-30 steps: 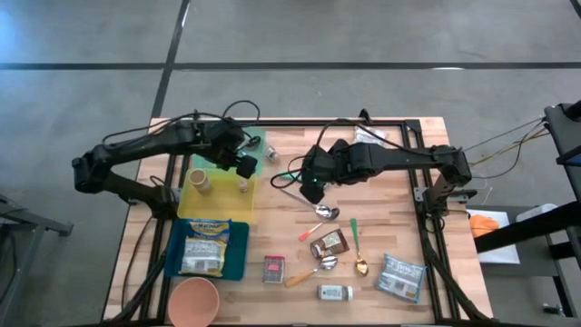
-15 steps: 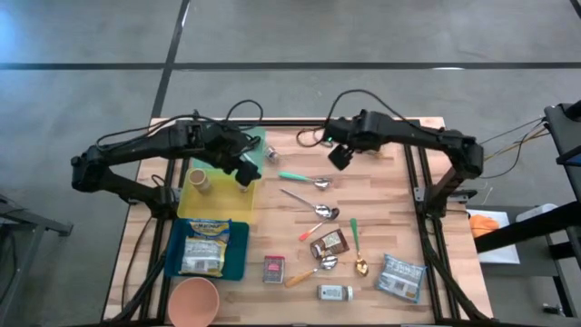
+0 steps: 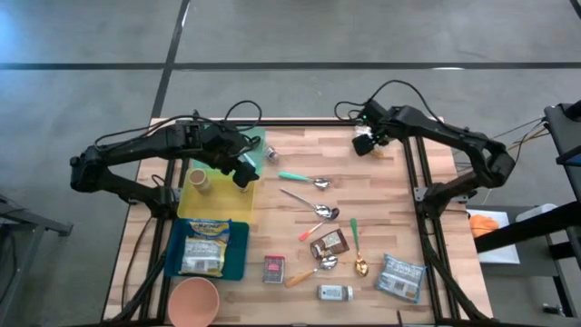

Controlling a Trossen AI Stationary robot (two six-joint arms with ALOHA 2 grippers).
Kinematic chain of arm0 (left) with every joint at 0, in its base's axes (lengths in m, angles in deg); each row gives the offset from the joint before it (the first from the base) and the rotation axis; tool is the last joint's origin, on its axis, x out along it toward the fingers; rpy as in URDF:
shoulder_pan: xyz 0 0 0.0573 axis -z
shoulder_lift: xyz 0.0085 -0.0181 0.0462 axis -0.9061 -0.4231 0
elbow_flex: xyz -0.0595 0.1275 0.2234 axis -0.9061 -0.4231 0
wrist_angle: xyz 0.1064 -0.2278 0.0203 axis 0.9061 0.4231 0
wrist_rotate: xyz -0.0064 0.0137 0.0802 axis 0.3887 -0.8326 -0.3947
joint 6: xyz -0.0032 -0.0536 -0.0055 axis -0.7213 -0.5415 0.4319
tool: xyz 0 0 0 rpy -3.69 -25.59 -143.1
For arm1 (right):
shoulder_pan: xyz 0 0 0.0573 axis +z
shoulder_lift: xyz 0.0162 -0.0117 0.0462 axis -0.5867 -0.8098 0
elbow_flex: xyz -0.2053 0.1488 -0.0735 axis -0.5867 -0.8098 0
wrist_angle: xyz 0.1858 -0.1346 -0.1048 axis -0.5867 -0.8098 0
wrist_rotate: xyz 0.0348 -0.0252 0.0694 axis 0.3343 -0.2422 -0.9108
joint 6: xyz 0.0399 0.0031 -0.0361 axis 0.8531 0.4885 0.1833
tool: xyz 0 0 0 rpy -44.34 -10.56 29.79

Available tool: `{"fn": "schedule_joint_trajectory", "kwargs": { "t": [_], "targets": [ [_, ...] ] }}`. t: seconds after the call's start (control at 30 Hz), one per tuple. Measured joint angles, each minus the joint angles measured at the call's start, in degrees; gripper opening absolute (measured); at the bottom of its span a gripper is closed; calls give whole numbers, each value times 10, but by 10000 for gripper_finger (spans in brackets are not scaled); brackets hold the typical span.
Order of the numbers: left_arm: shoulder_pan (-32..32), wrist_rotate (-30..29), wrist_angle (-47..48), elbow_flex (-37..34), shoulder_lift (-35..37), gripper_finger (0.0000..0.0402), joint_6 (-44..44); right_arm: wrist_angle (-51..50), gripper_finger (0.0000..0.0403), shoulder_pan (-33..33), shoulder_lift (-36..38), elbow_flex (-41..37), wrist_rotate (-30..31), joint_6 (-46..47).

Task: Pick & Place Food Item
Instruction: Put the yellow noodle pack into the blue bin

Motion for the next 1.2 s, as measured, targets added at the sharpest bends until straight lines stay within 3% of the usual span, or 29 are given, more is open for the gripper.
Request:
{"fn": "schedule_joint_trajectory", "kwargs": {
  "t": [0.23, 0.6, 0.97, 1.07, 1.2],
  "targets": [
    [0, 0, 0, 0, 0, 338, -6, 43, 256, -44, -18, -62, -9, 1],
    [0, 0, 0, 0, 0, 338, -30, 147, 256, -89, -26, -160, -85, -20],
    [0, 7, 0, 0, 0, 338, -37, 177, 255, -108, -47, -166, -89, -58],
    [0, 8, 0, 0, 0, 338, -46, 175, 242, -108, -63, -166, -90, -59],
    [0, 11, 1, 0, 0, 337, -46, 175, 191, -108, -77, -166, -91, -59]
  ]
}}
